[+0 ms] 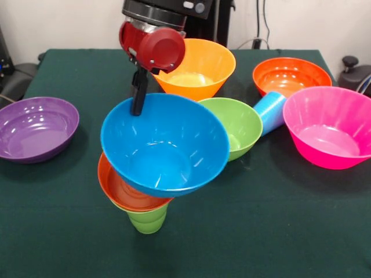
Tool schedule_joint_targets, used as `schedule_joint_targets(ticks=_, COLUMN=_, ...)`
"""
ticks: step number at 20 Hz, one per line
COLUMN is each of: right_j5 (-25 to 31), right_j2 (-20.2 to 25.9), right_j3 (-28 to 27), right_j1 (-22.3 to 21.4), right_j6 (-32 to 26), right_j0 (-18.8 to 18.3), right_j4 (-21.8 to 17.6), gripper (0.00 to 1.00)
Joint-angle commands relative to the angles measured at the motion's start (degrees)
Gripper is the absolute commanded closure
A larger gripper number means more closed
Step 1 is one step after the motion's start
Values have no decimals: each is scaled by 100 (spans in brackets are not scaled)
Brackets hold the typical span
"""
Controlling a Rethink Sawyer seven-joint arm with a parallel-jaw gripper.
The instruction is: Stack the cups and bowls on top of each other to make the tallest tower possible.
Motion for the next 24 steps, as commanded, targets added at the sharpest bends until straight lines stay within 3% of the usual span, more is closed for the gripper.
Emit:
schedule_joint_targets(ticks=1, right_j5=-273, right_j2=794, right_j3=499, right_j1=-15, right_j6=86, right_j0=-395, right_j4=-278, gripper=100)
schedule_joint_targets(ticks=7, right_j5=-364, right_j2=1039, right_j3=498, right_j1=-126, right_j6=-79, right_j0=-766, right_j4=-397, gripper=100)
schedule_joint_targets(ticks=13, right_j5=-433, right_j2=1117, right_j3=380, right_j1=-34, right_j6=-136, right_j0=-889, right_j4=-507, gripper=100)
schedule_joint_targets(ticks=24, right_j5=-552, right_j2=742, right_j3=119, right_j1=364, right_j6=213, right_j0=-400, right_j4=-326, gripper=100)
